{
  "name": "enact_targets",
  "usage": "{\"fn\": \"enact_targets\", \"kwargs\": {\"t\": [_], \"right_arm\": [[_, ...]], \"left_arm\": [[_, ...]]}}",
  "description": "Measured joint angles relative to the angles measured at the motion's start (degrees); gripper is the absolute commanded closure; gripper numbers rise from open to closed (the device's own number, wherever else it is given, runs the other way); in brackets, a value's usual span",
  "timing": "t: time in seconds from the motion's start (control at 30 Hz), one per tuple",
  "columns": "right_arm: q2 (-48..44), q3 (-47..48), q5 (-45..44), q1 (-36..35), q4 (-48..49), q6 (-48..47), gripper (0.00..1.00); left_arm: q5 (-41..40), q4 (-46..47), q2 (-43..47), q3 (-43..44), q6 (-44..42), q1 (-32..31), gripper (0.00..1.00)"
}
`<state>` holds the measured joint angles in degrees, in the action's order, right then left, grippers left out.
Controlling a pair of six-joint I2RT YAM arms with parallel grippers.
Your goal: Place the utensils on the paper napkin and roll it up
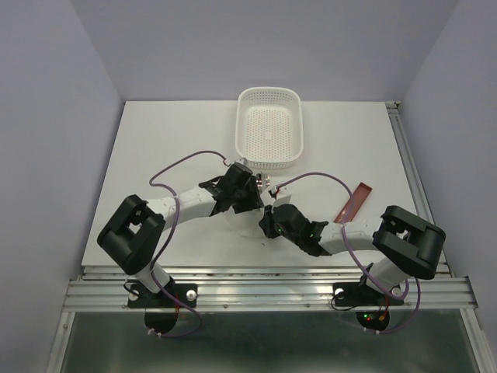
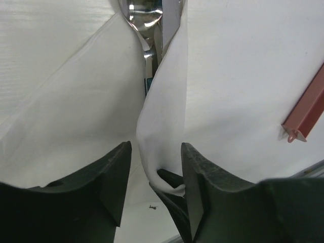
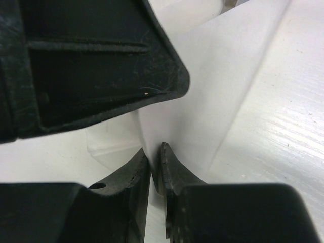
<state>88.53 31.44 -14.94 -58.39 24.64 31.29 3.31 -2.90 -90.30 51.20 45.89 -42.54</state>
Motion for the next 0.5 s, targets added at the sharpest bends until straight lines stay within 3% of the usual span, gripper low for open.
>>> {"fn": "enact_targets", "kwargs": {"t": [0.27, 0.33, 0.37, 0.4, 0.5], "right_arm": [[-0.1, 0.0, -0.6, -0.2, -0.2, 0.0, 0.75], [-0.3, 0.0, -0.8, -0.2, -0.6, 0.0, 0.69], [-0.8, 0.0, -0.9, -0.2, -1.3, 0.0, 0.62], [-1.2, 0.0, -0.9, -0.2, -2.0, 0.1, 0.61], [-4.2, 0.0, -0.9, -0.4, -5.4, 0.3, 0.52]], "left_arm": [[-0.3, -0.9, -0.7, 0.0, -0.6, 0.0, 0.72], [-0.3, -1.1, -0.7, 0.1, -0.8, 0.0, 0.76], [-0.4, -1.2, -0.7, 0.1, -1.0, 0.0, 0.87], [-0.3, -1.3, -0.7, 0.1, -1.2, 0.0, 0.91], [-0.1, -1.4, -0.8, 0.1, -2.0, 0.0, 0.97]]}}
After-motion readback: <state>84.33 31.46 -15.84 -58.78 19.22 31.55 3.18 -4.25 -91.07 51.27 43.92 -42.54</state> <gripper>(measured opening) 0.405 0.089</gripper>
